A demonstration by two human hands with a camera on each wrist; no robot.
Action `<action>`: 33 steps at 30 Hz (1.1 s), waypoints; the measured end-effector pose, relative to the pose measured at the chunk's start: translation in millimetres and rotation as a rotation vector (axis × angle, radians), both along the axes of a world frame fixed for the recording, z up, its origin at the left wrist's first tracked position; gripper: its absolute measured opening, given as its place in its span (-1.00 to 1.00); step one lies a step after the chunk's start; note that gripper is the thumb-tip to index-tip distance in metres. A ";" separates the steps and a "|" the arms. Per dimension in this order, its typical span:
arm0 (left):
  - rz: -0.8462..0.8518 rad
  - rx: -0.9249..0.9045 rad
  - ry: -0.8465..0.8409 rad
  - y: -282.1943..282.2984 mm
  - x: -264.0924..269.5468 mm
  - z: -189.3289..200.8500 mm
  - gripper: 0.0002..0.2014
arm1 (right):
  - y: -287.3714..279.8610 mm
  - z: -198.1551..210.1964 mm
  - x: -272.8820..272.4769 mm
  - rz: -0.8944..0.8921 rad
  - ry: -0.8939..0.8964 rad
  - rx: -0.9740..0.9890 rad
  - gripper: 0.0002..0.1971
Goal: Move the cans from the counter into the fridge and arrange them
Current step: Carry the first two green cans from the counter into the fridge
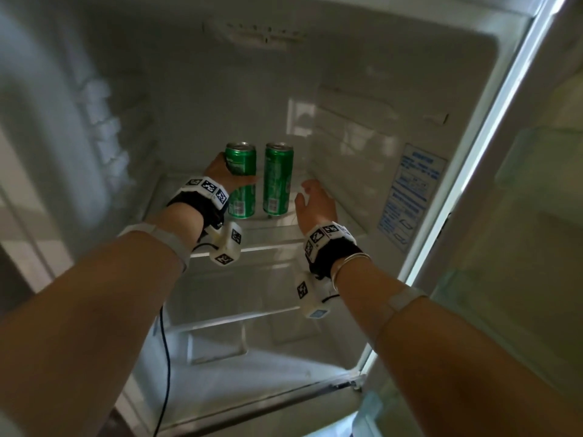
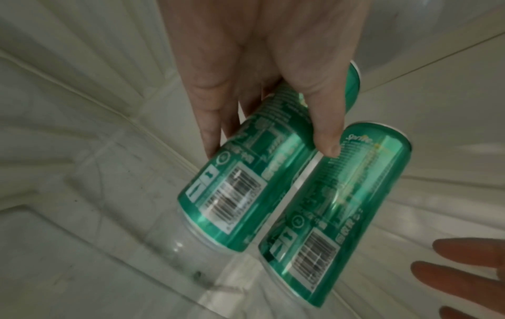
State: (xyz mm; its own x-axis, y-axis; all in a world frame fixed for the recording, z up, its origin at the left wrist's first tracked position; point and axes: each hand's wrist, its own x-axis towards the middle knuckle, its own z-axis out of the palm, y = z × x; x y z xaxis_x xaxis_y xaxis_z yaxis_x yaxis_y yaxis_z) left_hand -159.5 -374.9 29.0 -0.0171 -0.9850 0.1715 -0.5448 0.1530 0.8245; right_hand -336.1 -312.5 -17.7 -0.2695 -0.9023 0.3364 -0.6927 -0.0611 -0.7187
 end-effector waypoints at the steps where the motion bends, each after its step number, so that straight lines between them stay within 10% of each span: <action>1: -0.015 0.006 0.001 2.1 -0.7 0.4 -0.33 | 0.8 -0.2 1.0 0.001 -0.001 0.006 -0.68; 16: 0.035 -0.067 -0.063 67.4 27.7 -20.3 -0.40 | 42.5 -6.8 47.5 0.023 0.082 -0.047 -0.69; 33: 0.227 -0.017 -0.244 311.1 82.2 -117.9 -0.59 | 190.8 -86.7 114.8 0.456 0.226 0.021 -0.64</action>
State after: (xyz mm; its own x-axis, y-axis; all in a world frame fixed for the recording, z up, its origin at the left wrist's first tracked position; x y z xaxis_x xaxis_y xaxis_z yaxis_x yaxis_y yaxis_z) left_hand -77.3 -63.7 -88.9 0.1603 -0.9653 0.2060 -0.7474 0.0176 0.6641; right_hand -221.3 -121.7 -104.5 0.2309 -0.9184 0.3212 -0.7374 -0.3805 -0.5581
